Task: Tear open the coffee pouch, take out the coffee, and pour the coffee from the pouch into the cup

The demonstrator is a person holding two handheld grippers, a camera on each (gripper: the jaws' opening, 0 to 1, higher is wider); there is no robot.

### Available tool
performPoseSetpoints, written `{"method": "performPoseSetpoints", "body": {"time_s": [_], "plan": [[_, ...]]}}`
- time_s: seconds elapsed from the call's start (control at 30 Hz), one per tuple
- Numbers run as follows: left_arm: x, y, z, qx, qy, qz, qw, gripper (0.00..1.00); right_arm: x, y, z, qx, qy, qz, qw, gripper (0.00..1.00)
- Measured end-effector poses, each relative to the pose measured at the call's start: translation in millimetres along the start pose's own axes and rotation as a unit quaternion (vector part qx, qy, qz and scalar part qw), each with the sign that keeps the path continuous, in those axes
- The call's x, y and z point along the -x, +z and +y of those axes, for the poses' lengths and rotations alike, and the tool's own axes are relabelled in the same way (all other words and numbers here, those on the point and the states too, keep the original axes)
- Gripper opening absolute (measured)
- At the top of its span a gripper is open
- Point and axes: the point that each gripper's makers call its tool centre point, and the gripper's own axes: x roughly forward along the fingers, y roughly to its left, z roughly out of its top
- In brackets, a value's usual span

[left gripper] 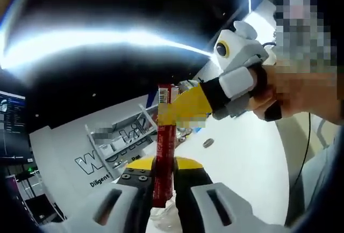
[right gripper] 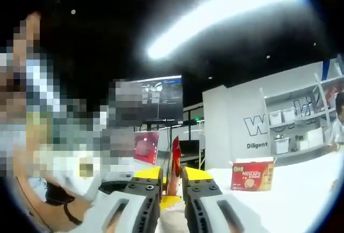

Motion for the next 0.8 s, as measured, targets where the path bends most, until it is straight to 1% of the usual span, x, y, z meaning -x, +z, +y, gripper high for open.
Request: {"method": "performPoseSetpoints", "body": {"time_s": [0.13, 0.3, 0.43, 0.57, 0.7, 0.8], "plan": [[-0.2, 0.7, -1.0, 0.002, -0.001, -0.001, 1.0, 0.15, -2.0, -6.5, 0.7, -0.005, 0.002, 0.007, 1.0, 0.12], [0.0, 0.7, -2.1, 0.009, -0.006, -0.003, 0.9999, 0.18, -0.6, -6.7, 0.2, -0.013, -0.003, 0.006, 0.9999, 0.08], [-1.4, -2.1, -4.0, 0.011, -0.009, -0.001, 0.9999, 0.2, -0.4, -8.0, -3.0, -0.022, -0.007, 0.007, 0.9997, 0.07], [-0.3, -2.4, -3.5, 0.012, -0.01, 0.001, 0.9999, 0.2, -0.6, -4.7, -2.8, -0.028, -0.009, 0.008, 0.9995, 0.07], [0.6, -3.2, 0.0, 0.015, -0.007, 0.0, 0.9999, 0.2, -5.3, -2.8, -4.7, -0.03, -0.001, 0.018, 0.9994, 0.07], [0.4, -7.1, 2.6, 0.019, -0.005, 0.003, 0.9998, 0.2, -11.8, -4.9, -8.8, -0.033, 0.009, 0.027, 0.9991, 0.07]]}}
